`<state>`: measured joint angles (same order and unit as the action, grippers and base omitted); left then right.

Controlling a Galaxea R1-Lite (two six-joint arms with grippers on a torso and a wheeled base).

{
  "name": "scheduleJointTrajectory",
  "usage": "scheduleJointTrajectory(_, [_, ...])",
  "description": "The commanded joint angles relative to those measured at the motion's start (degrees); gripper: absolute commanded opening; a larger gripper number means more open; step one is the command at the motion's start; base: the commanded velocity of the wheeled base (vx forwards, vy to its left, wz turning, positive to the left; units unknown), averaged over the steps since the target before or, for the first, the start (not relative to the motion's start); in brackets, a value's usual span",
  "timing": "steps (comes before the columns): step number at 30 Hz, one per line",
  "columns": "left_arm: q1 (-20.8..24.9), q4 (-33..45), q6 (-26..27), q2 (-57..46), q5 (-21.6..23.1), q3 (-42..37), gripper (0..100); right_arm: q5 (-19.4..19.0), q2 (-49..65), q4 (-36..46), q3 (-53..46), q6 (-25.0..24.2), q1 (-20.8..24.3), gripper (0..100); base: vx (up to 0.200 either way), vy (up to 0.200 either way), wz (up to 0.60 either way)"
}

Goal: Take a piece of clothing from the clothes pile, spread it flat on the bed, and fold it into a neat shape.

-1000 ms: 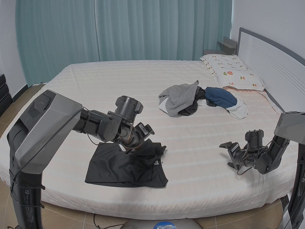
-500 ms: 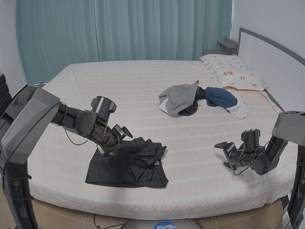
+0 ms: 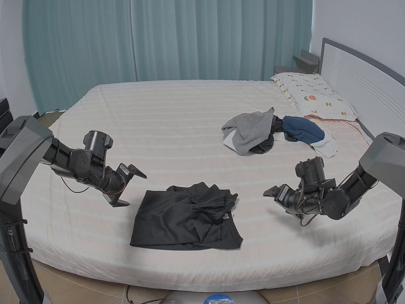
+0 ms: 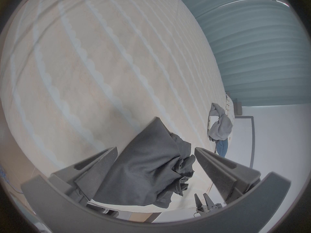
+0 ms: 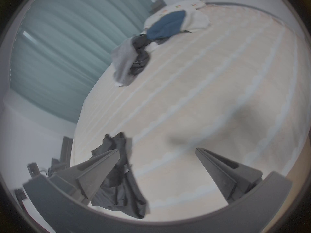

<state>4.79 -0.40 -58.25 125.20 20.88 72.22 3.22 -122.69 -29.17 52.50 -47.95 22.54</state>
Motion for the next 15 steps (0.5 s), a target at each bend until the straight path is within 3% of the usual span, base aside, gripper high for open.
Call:
scheduleJointTrajectory(1, [-1.89,-2.5,0.24,0.84,1.79,-2.43,100,2.14,1.4,2.8,5.42,3.03,5.41,100,0.0,0.2,0.0])
scheduleJointTrajectory(8, [-1.98,-4.61,0.41,0.93,1.79,-3.93,100,6.63,-0.1,9.05,9.55,6.81,7.69,100,0.0,0.2,0.0])
scheduleJointTrajectory(15, [-1.98,-4.7,0.41,0.75,1.79,-4.63,100,7.59,0.52,10.54,9.46,7.6,7.43,100,0.0,0.2,0.0])
